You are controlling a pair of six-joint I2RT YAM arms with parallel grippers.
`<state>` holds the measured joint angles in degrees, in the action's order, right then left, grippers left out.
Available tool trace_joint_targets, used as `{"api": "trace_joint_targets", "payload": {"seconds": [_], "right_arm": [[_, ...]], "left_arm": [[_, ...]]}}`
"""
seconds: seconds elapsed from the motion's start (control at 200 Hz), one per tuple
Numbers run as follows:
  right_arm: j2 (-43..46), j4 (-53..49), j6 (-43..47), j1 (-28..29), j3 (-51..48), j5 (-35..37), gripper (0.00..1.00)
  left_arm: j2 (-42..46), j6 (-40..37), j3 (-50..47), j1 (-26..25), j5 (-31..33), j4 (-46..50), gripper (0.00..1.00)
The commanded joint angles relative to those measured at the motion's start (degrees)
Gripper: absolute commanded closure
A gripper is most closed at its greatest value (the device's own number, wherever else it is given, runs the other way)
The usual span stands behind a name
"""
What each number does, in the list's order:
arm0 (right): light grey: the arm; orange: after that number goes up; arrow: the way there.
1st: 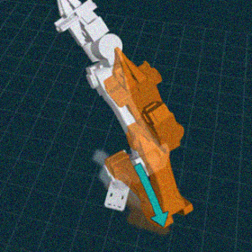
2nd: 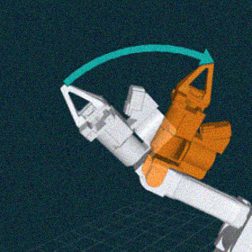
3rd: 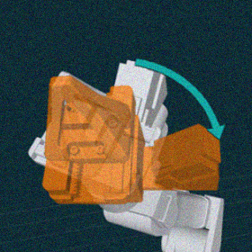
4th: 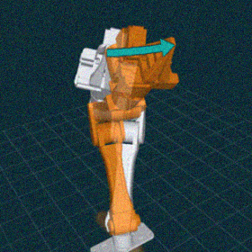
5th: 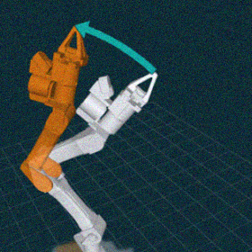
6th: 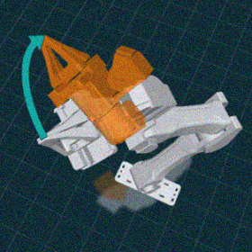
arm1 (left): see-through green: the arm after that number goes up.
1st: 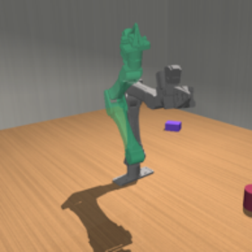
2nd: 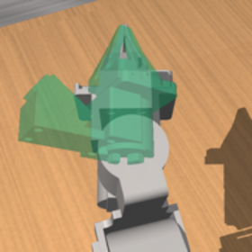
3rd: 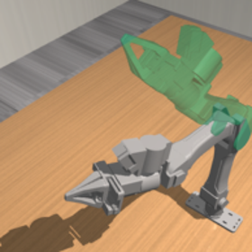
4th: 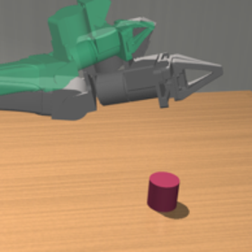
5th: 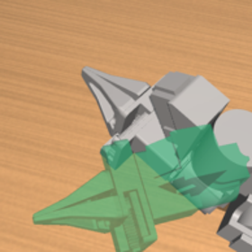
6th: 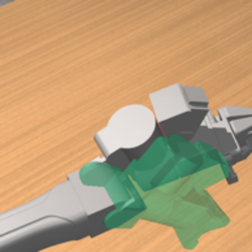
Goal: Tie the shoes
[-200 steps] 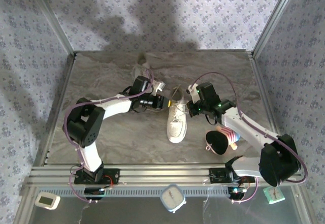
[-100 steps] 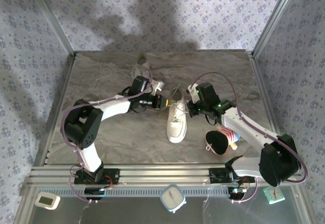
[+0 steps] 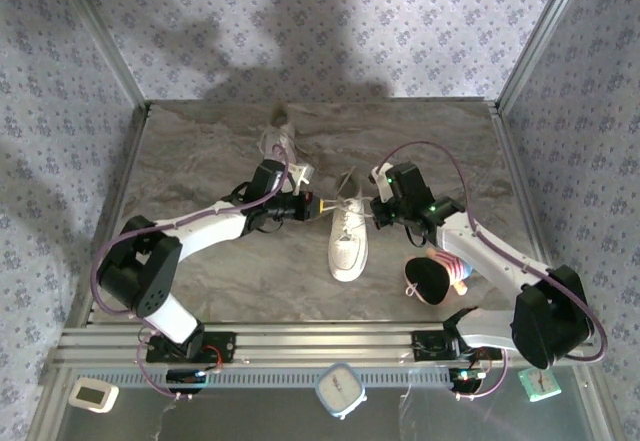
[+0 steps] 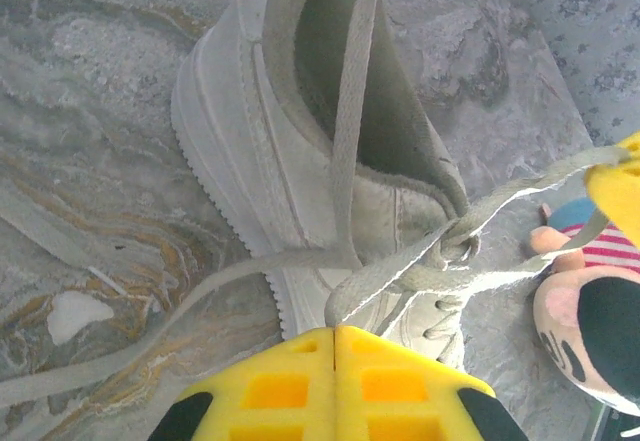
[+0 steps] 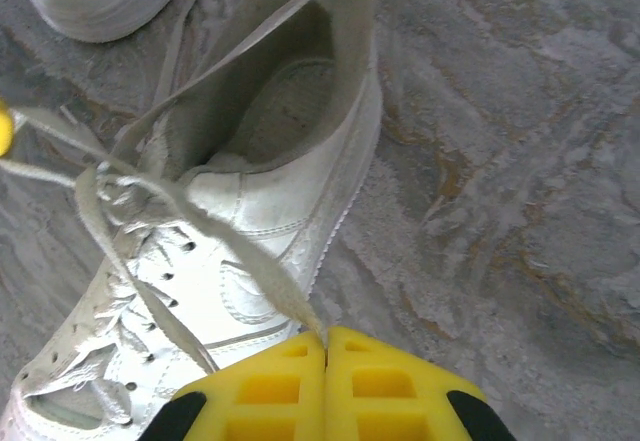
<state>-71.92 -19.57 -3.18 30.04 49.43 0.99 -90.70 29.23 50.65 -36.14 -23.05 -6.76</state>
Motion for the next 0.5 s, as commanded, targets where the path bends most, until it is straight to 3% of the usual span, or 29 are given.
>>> {"api": "trace_joint_targets", "payload": {"seconds": [0.0, 0.265, 0.495], "right_arm": [[2.1, -0.4, -2.0, -0.2, 0.1, 4.1, 1.0], [1.9, -0.4, -1.9, -0.2, 0.2, 1.7, 1.0], [2.0, -0.6, -1.8, 0.3, 0.4, 1.1, 1.0]], "left_arm": [[1.1, 2.4, -1.1, -1.1, 2.3, -2.0, 1.0], [-5.2, 4.7, 1.1, -3.4, 1.8, -5.2, 1.0], [-6.1, 5.8, 1.7, -3.5, 5.0, -5.4, 0.73]]}}
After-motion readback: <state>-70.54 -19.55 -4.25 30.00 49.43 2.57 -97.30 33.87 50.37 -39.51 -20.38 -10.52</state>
